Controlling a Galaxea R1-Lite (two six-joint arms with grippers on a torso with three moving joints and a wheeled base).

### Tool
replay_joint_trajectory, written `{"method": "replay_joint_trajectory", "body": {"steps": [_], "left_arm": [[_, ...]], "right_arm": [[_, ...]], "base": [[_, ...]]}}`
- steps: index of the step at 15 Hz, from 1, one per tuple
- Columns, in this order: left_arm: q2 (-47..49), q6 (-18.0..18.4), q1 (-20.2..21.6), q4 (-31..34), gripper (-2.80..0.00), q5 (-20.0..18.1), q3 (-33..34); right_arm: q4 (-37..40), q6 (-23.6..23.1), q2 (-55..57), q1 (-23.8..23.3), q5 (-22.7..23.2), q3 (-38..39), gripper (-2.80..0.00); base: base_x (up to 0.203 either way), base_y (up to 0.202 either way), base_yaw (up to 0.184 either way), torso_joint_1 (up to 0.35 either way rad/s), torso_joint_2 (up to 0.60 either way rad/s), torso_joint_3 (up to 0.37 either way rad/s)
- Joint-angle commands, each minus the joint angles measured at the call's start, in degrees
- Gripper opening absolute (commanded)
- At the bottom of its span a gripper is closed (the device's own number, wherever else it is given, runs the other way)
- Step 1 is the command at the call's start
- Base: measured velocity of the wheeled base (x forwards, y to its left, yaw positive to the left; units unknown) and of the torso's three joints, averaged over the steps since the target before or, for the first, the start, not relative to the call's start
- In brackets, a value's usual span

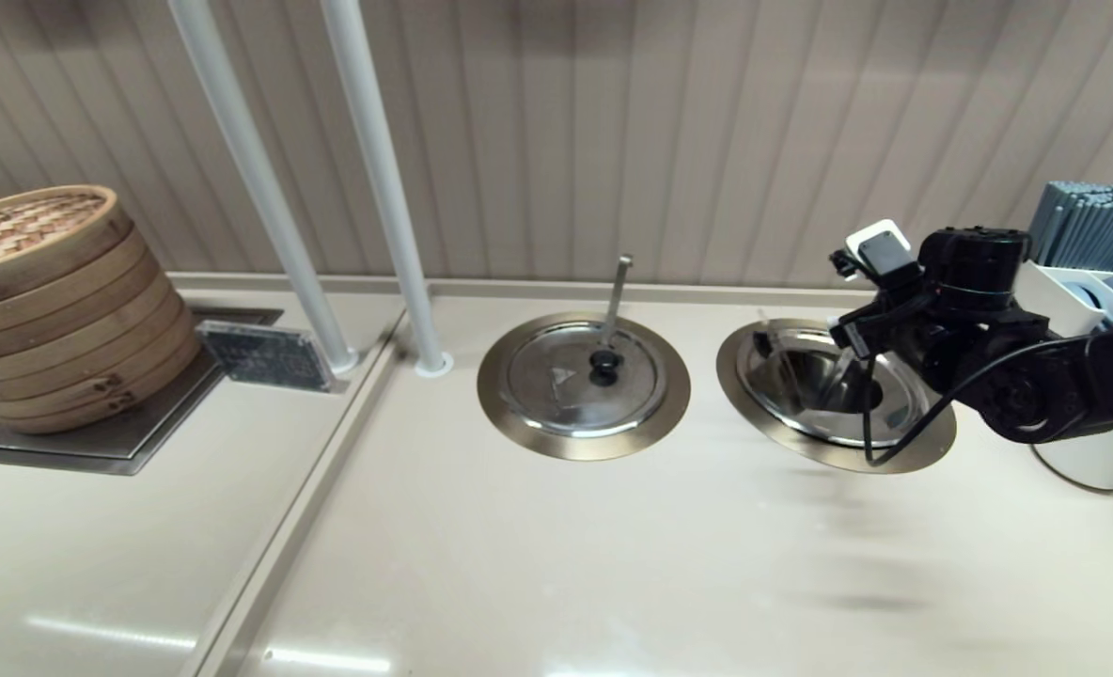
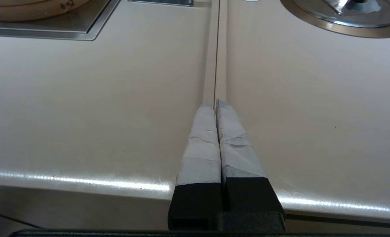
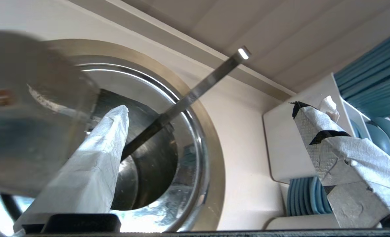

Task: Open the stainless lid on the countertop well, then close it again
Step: Close the lid

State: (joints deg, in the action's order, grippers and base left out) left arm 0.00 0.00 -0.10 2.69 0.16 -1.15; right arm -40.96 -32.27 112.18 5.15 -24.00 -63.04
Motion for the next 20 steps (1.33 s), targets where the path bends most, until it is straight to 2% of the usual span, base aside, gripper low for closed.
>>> {"method": "replay_joint_trajectory", "body": {"steps": [1, 5, 8, 10, 12, 20], "left_arm": [[0.00, 0.00, 0.01, 0.03, -2.80, 0.06, 0.00], [0.00, 0.00, 0.01, 0.03, -2.80, 0.08, 0.00], [0.00, 0.00, 0.01, 0.03, -2.80, 0.11, 0.00], [0.00, 0.00, 0.01, 0.03, -2.80, 0.04, 0.00], [0.00, 0.00, 0.01, 0.03, -2.80, 0.06, 0.00], [0.00, 0.00, 0.01, 0.03, -2.80, 0.07, 0.00]], "right_arm": [[-0.26, -0.62, -1.00, -1.50, -0.08, -0.01, 0.00], [-0.26, -0.61, -2.08, -0.67, -0.13, 0.78, 0.00], [-0.38, 0.05, -1.19, 7.66, -0.15, 4.57, 0.00], [-4.23, 0.11, 2.37, 11.52, -0.80, 6.13, 0.00], [-7.56, -0.23, 5.68, 12.33, -1.02, 6.70, 0.00], [-9.29, -0.43, 9.75, 14.54, -1.13, 7.75, 0.00]], "base": [[0.000, 0.000, 0.000, 0.000, 0.00, 0.000], [0.000, 0.000, 0.000, 0.000, 0.00, 0.000], [0.000, 0.000, 0.000, 0.000, 0.00, 0.000], [0.000, 0.000, 0.000, 0.000, 0.00, 0.000], [0.000, 0.000, 0.000, 0.000, 0.00, 0.000], [0.000, 0.000, 0.000, 0.000, 0.00, 0.000]]}}
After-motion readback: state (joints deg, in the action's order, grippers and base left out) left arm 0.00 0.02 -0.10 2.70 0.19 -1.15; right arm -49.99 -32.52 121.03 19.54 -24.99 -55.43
